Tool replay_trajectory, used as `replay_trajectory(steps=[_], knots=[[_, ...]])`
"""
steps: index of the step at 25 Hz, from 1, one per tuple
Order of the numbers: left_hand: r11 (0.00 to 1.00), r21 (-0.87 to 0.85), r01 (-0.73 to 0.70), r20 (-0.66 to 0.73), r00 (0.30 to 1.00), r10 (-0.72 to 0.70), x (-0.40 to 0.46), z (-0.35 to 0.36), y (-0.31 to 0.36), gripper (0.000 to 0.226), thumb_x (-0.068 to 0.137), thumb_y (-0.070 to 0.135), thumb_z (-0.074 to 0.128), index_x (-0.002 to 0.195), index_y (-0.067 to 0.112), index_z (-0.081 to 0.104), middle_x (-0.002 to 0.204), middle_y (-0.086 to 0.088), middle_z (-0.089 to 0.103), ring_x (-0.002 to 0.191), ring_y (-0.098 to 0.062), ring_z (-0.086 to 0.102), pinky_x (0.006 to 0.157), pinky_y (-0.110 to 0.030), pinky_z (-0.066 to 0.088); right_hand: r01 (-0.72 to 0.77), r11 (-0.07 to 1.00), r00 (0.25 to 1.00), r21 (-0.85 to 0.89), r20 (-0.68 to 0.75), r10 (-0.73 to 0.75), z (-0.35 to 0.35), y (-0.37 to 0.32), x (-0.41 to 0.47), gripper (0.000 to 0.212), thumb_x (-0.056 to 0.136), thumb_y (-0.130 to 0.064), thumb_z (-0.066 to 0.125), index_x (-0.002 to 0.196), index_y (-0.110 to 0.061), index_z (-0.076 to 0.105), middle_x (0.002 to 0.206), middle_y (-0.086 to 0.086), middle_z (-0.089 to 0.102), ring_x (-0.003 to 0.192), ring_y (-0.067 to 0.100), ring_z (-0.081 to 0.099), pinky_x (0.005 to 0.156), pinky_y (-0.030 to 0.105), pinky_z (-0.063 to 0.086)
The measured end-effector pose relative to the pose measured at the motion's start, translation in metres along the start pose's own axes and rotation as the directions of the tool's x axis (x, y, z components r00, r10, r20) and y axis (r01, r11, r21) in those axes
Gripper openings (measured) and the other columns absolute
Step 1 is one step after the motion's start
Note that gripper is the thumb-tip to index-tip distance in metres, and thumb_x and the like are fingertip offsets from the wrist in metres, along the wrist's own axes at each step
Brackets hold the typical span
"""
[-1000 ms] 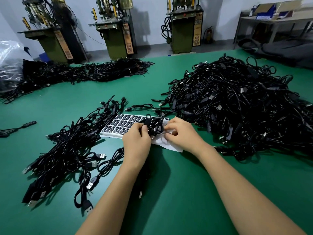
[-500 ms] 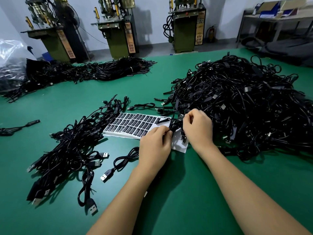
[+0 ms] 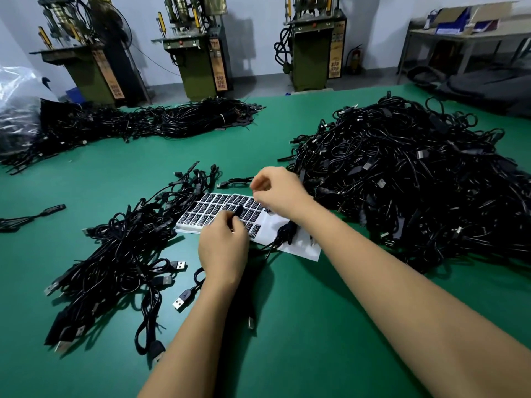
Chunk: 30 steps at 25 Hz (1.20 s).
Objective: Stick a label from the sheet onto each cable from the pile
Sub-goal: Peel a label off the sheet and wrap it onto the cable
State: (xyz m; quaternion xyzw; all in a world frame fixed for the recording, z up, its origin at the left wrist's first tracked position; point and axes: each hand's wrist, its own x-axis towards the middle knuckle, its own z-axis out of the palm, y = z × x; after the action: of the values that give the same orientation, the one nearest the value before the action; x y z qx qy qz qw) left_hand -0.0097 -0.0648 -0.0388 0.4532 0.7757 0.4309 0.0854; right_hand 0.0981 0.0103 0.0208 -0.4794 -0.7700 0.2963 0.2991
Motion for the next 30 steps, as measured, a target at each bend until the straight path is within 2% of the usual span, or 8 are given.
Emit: replay_trajectory(steps=[3, 5, 7, 11, 16, 20, 25, 30], knots=[[0.999, 0.031, 0.01, -0.001, 1.0, -0.01, -0.002, 0.001, 0.0, 0.02, 0.094, 0.024, 0.043, 0.091, 0.017, 0.062, 0.081, -0.005, 0.064, 0.078, -0.028, 0.054, 0.06, -0.033, 0.034, -0.025, 0.961, 0.975, -0.277, 0.207, 0.084, 0.021, -0.002, 0.004, 0.021, 0.082, 0.002, 0.058, 0.095, -0.007, 0.072, 0.1, 0.011, 0.072, 0.095, 0.022, 0.064, 0.08, 0.03, 0.053], [0.999, 0.017, 0.043, 0.002, 0.999, -0.043, -0.001, 0.0, -0.001, 0.021, 0.094, 0.025, 0.042, 0.093, 0.019, 0.063, 0.082, -0.003, 0.065, 0.077, -0.025, 0.053, 0.059, -0.032, 0.033, -0.032, 0.934, 0.964, -0.356, 0.235, 0.123, 0.023, 0.003, -0.002, 0.024, 0.078, 0.003, 0.062, 0.095, -0.009, 0.072, 0.099, 0.009, 0.071, 0.097, 0.023, 0.062, 0.081, 0.032, 0.054], [0.998, 0.016, 0.061, 0.001, 0.998, -0.061, -0.001, 0.001, -0.001, 0.022, 0.094, 0.026, 0.042, 0.095, 0.021, 0.063, 0.081, 0.0, 0.064, 0.076, -0.023, 0.052, 0.055, -0.03, 0.03, -0.018, 0.929, 0.969, -0.369, 0.223, 0.108, 0.022, 0.004, -0.008, 0.027, 0.073, 0.004, 0.065, 0.097, -0.008, 0.07, 0.097, 0.01, 0.07, 0.095, 0.024, 0.061, 0.077, 0.031, 0.053], [0.997, 0.041, 0.068, -0.009, 0.998, -0.067, -0.002, 0.003, -0.001, 0.023, 0.095, 0.028, 0.042, 0.097, 0.022, 0.063, 0.075, 0.003, 0.058, 0.073, -0.022, 0.049, 0.051, -0.025, 0.027, -0.022, 0.921, 0.987, -0.389, 0.141, 0.083, 0.025, 0.001, -0.016, 0.025, 0.077, 0.004, 0.057, 0.1, -0.001, 0.065, 0.098, 0.016, 0.067, 0.095, 0.031, 0.06, 0.077, 0.036, 0.053], [0.996, 0.035, 0.081, -0.008, 0.997, -0.081, -0.002, 0.003, -0.002, 0.025, 0.096, 0.029, 0.042, 0.103, 0.022, 0.064, 0.085, -0.001, 0.066, 0.075, -0.023, 0.05, 0.057, -0.03, 0.03, -0.109, 0.934, 0.987, -0.34, 0.072, 0.141, 0.031, 0.001, -0.016, 0.025, 0.078, 0.004, 0.054, 0.097, -0.003, 0.068, 0.096, 0.016, 0.069, 0.094, 0.032, 0.062, 0.075, 0.033, 0.052], [0.996, 0.037, 0.076, -0.005, 0.997, -0.076, -0.003, 0.004, -0.001, 0.026, 0.096, 0.029, 0.041, 0.106, 0.023, 0.064, 0.086, 0.002, 0.067, 0.075, -0.02, 0.05, 0.051, -0.026, 0.027, -0.127, 0.935, 0.991, -0.331, 0.0, 0.135, 0.034, 0.005, -0.02, 0.025, 0.08, 0.003, 0.053, 0.1, -0.005, 0.066, 0.099, 0.015, 0.068, 0.096, 0.033, 0.06, 0.077, 0.033, 0.051], [0.995, 0.045, 0.084, 0.002, 0.996, -0.084, -0.002, 0.004, -0.002, 0.027, 0.096, 0.03, 0.041, 0.107, 0.023, 0.064, 0.092, 0.0, 0.07, 0.078, -0.021, 0.051, 0.055, -0.029, 0.03, -0.151, 0.936, 0.989, -0.319, -0.051, 0.142, 0.037, 0.001, -0.022, 0.023, 0.079, 0.005, 0.053, 0.092, -0.006, 0.07, 0.093, 0.014, 0.068, 0.089, 0.032, 0.061, 0.073, 0.031, 0.052], [0.996, 0.04, 0.078, 0.001, 0.997, -0.078, -0.003, 0.004, -0.001, 0.025, 0.096, 0.03, 0.041, 0.104, 0.022, 0.064, 0.085, 0.001, 0.067, 0.075, -0.021, 0.051, 0.051, -0.024, 0.027, -0.202, 0.943, 0.979, -0.266, -0.019, 0.204, 0.035, 0.001, -0.018, 0.023, 0.079, 0.004, 0.054, 0.093, -0.005, 0.069, 0.093, 0.014, 0.069, 0.09, 0.031, 0.063, 0.076, 0.035, 0.055]])
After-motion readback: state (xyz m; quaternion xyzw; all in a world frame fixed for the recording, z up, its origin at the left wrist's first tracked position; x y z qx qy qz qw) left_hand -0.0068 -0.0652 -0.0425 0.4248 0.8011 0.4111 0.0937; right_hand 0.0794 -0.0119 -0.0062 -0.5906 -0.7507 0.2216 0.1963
